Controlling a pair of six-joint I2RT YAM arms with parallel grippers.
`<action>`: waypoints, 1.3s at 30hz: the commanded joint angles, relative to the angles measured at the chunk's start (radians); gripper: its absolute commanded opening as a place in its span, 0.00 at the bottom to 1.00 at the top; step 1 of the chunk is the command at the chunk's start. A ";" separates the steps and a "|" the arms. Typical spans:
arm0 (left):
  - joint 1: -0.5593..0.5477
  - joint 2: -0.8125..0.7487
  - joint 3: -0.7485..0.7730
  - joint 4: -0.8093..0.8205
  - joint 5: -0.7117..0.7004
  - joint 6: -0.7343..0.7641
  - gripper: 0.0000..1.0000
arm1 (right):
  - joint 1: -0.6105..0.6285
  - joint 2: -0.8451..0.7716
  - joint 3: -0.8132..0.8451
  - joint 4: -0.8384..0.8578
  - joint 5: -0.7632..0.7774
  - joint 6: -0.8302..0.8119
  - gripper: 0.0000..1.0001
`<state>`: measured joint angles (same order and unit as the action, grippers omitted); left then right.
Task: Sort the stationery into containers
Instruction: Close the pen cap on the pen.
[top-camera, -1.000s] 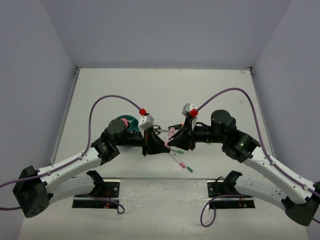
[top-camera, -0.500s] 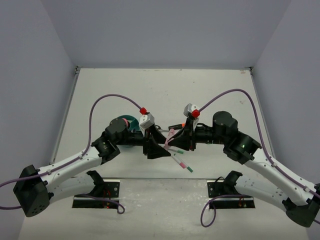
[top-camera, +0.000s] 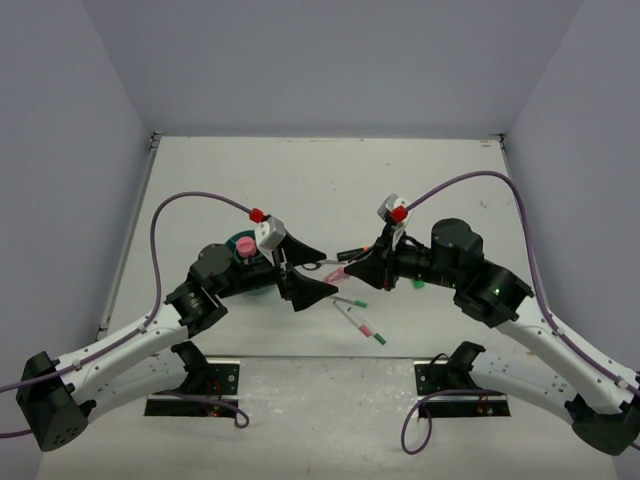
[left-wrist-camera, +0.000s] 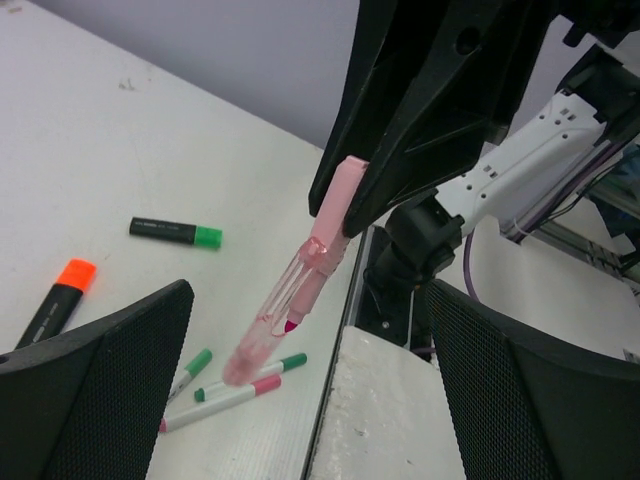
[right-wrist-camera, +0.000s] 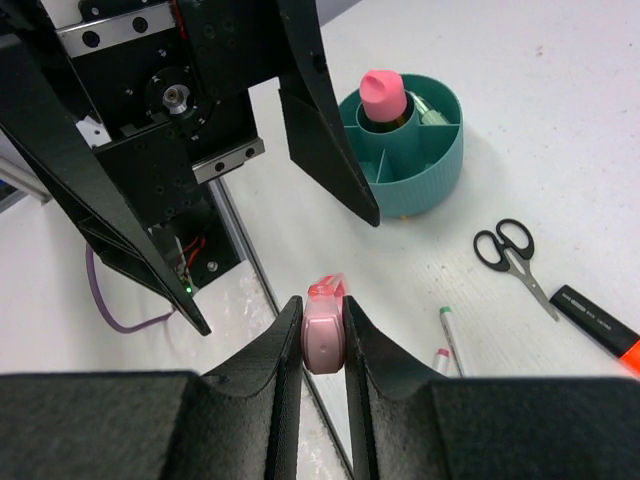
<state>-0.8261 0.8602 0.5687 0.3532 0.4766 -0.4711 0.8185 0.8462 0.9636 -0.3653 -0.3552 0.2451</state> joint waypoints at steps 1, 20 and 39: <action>0.001 -0.016 -0.067 0.128 0.038 0.074 1.00 | 0.001 -0.014 0.069 -0.032 -0.044 0.002 0.00; 0.001 0.081 -0.142 0.463 0.281 -0.007 0.56 | 0.002 -0.042 0.106 -0.021 -0.156 0.008 0.00; 0.001 0.081 -0.108 0.424 0.337 -0.023 0.00 | 0.002 0.039 0.074 0.052 -0.247 0.049 0.00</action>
<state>-0.8253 0.9463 0.4291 0.7605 0.7778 -0.4973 0.8188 0.8562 1.0348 -0.3870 -0.5438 0.2680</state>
